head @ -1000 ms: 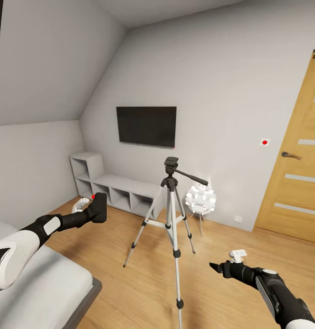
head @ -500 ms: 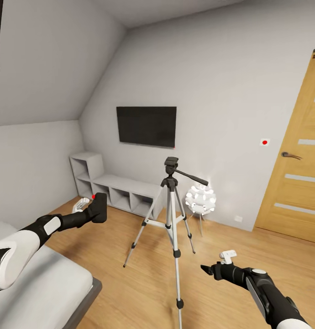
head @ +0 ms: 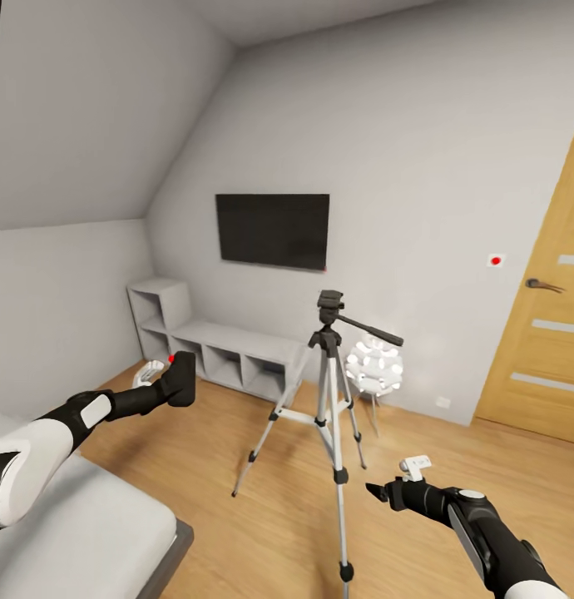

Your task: Attach the digital camera to the camera tripod in the bedroom.

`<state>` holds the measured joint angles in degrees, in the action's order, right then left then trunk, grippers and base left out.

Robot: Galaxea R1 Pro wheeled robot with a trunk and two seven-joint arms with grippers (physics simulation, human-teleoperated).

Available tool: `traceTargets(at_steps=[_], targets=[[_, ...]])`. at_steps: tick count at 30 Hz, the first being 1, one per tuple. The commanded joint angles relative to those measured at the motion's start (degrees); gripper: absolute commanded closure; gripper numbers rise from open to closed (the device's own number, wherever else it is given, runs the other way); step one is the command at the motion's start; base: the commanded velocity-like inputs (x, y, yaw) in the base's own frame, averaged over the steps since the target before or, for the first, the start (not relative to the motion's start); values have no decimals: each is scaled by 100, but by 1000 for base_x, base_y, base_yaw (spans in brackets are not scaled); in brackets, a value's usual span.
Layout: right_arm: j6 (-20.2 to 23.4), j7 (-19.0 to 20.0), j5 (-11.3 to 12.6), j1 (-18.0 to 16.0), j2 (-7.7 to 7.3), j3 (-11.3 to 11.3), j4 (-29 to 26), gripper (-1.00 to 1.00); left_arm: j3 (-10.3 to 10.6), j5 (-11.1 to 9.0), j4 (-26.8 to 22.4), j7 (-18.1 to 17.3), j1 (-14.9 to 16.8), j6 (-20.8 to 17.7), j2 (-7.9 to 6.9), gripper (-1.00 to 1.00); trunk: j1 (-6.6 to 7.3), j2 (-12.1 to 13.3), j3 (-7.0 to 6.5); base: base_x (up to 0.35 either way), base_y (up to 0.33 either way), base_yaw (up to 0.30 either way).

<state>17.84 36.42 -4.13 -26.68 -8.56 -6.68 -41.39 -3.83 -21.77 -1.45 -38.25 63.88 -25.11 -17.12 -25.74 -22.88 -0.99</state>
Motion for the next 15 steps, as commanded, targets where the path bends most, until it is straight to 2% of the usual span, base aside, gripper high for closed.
traceTargets(at_steps=[1,5,15], targets=[[32,35,-41,-3,5,-27,-7,-100,-57,-3,-5,-18,-2,-46,-2,100,-4,-4,2,206,287,-152],[34,15,-37,-4,-5,-29,-3,-100,-57,3,-5,-22,1,-46,-4,100,-4,-4,2,204,292,-211],[35,14,-66,-4,-61,-31,-9,-100,-57,-1,-5,-17,1,-45,3,100,-4,-4,2,203,297,-275]])
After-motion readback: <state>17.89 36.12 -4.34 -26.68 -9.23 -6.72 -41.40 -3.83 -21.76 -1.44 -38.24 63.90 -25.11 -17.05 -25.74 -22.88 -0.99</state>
